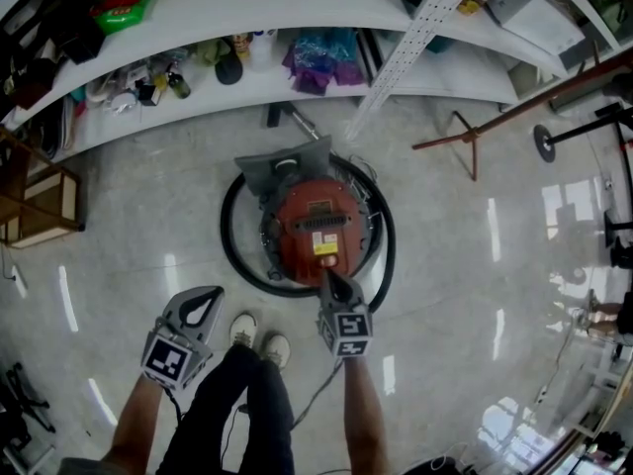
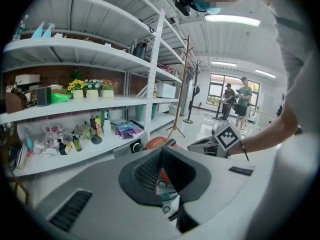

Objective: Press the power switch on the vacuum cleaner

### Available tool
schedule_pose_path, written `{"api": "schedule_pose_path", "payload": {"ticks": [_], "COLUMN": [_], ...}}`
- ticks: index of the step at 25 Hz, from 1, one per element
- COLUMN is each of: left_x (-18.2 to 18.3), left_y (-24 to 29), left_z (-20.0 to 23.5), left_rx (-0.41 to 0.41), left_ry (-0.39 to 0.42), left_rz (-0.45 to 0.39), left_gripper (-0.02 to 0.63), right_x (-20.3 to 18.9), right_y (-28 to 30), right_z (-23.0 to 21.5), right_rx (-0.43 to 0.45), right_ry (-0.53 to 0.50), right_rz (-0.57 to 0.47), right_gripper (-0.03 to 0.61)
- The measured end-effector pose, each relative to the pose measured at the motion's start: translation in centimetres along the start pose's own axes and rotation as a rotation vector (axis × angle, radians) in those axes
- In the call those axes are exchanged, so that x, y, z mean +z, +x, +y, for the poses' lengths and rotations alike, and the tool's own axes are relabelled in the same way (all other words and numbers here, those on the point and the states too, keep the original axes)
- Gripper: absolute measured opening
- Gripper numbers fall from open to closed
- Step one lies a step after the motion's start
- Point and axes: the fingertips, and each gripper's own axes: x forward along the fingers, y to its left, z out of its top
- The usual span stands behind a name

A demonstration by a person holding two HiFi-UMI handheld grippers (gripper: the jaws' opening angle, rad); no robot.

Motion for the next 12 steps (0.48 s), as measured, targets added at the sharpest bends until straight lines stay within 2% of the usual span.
{"api": "schedule_pose_path", "payload": {"ticks": [12], "left_x": [-0.4], "left_y": [-0.2], "left_z": [0.1], "left_rx": [0.014], "left_ry": [-0.015], "left_rz": [0.000], "left_gripper": [0.009], "right_x": [-2.4], "right_y": [2.4], "right_z": [-1.1], "right_rx": [-0.009], "right_ry": [0.000], "right_rz": [0.052], "right_gripper": [0.008]}}
